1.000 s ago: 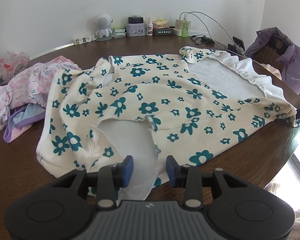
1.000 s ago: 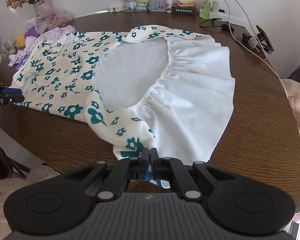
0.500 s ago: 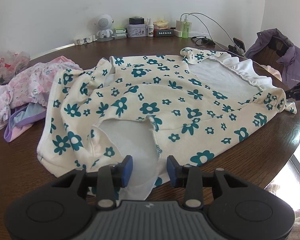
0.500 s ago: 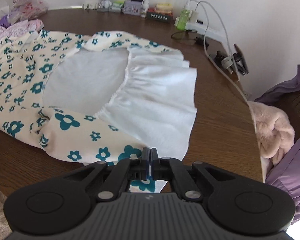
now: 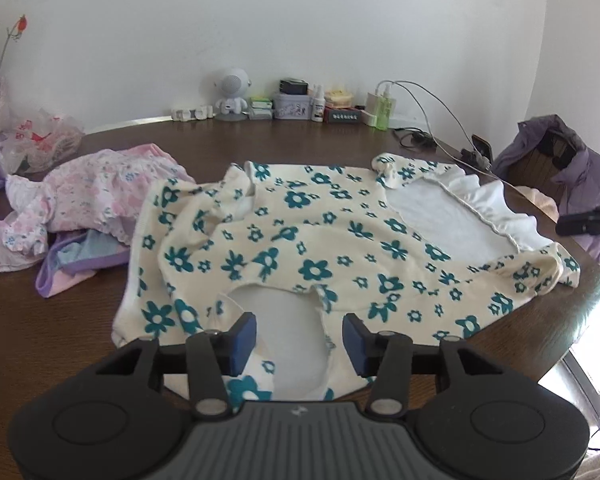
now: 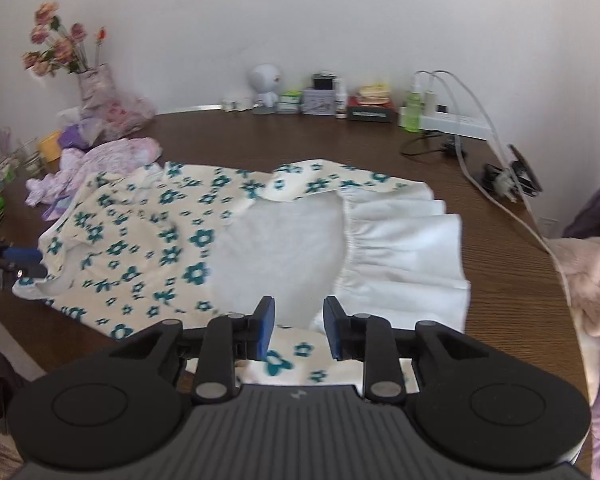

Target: Fold clothes

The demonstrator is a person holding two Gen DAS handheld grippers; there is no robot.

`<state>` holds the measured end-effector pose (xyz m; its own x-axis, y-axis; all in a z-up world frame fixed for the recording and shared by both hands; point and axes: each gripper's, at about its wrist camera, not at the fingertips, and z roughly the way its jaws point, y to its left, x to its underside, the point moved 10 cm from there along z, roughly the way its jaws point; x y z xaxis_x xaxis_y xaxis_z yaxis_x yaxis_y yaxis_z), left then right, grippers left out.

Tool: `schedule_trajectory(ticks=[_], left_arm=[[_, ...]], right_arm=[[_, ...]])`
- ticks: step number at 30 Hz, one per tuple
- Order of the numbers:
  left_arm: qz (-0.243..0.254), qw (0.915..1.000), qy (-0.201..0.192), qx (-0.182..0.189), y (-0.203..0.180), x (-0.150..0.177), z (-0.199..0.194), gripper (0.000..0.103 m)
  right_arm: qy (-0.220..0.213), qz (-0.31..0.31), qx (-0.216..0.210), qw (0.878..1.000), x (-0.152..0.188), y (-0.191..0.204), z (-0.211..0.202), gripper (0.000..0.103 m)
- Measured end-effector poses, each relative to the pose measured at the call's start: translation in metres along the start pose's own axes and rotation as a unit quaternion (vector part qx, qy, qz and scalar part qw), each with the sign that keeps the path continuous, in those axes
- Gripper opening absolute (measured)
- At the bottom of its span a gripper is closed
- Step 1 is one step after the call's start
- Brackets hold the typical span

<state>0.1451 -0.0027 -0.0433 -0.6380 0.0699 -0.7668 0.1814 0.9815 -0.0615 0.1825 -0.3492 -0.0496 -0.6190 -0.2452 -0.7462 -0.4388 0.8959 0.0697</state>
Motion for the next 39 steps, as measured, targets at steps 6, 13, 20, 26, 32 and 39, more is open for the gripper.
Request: schedule_trajectory(ticks=[6, 13, 20, 26, 32, 39], left_arm=[[-0.045, 0.998, 0.021, -0.038, 0.041, 0.016, 0.015, 0.038], [-0.02, 0.9987, 0.036, -0.03, 0.037, 0.035, 0.022, 0.022], [-0.015, 0.9982, 0.033, -0.047, 0.033, 0.04, 0.019, 0.023], [-0.03, 0.9976, -0.037, -0.05, 0.032, 0.017, -0.014, 0.075], [-0.07, 0.9956, -0.054, -0.031, 0.014, 0.02, -0.035, 0.101], [-0.097, 0.9924, -0.052, -0.055, -0.013, 0.042, -0.035, 0.101]], right_arm=[[0.037, -0.03, 0.005, 0.999, 0.025, 0.031, 0.038, 0.026], [0.056, 0.028, 0.017, 0.998, 0.051, 0.008, 0.037, 0.012], [0.048, 0.025, 0.018, 0.998, 0.046, 0.015, 0.033, 0.013], [-0.018, 0.043, 0.005, 0.999, 0.02, 0.026, -0.007, 0.058], [-0.049, 0.066, 0.038, 0.996, 0.018, 0.034, -0.036, 0.097], [-0.047, 0.126, 0.103, 0.985, 0.047, 0.03, -0.039, 0.102]])
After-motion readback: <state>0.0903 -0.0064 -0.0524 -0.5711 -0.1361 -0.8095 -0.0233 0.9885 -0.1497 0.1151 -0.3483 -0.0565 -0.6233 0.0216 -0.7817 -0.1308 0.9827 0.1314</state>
